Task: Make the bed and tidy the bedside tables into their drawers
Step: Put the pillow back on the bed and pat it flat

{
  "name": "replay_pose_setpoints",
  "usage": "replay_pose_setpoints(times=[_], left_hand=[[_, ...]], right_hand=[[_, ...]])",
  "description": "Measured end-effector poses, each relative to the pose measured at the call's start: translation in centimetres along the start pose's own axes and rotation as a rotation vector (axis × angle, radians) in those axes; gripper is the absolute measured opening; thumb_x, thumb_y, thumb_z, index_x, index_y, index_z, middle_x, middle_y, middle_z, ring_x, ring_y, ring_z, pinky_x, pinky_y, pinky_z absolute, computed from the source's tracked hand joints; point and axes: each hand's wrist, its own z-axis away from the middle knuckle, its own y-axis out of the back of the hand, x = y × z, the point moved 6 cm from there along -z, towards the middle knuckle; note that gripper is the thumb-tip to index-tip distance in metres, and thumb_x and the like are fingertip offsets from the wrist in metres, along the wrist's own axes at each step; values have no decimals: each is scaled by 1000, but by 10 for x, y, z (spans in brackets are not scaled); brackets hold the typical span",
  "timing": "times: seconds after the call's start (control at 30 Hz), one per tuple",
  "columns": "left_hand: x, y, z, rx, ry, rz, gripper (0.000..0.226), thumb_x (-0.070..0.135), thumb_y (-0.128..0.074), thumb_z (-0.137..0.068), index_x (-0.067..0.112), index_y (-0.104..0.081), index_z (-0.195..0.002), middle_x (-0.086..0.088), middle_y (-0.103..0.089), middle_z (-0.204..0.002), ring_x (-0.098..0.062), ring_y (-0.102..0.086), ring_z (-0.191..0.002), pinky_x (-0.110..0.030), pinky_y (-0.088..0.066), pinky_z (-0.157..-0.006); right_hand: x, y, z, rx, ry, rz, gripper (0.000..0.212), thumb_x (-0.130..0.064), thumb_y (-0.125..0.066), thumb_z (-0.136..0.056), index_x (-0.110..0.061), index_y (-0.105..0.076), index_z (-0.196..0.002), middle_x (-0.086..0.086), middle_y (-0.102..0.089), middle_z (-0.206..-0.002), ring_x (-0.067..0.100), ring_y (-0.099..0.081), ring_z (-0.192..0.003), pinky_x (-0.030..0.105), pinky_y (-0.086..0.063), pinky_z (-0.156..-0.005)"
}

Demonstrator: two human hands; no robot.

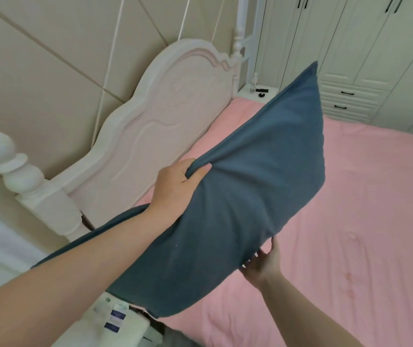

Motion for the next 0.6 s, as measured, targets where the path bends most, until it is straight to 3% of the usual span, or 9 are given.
replay_pose_setpoints(times=[0.1, 0.23, 0.37, 0.6], left_hand=[[-9, -1, -15, 7, 21, -85, 21, 43, -59, -92, 28, -73, -93, 9, -72, -85, -9, -66, -83, -30, -54, -78], [-37, -3, -42, -51, -28, -390, 19, 41, -56, -94, 24, -62, -88, 3, -59, -89, -14, -56, -85, -27, -44, -73], [-68, -8, -56, -65, 135, -243, 23, 38, -58, -94, 24, -68, -108, 10, -66, -100, -7, -60, -92, -12, -41, -73], [-107, -26, -70, -55, 285, -134, 21, 36, -59, -93, 25, -69, -107, 10, -69, -98, -9, -64, -92, -22, -49, -78]], right_hand=[[-20, 0, -8, -56, 16, -41, 75, -67, -68, -65, -23, -62, -124, 3, -67, -124, 30, -61, -117, 49, -45, -104], [-34, -1, -12, -65, 121, -44, 46, -55, -64, -78, -31, -68, -118, -4, -71, -118, 26, -62, -116, 48, -44, -105], [-44, 2, -16, -10, 121, -78, 31, -35, -57, -90, -25, -70, -117, -2, -72, -116, 24, -64, -112, 45, -45, -104], [-56, 9, -29, 132, 82, -84, 28, -33, -59, -92, -21, -67, -116, -1, -69, -116, 24, -63, -108, 46, -45, -103]])
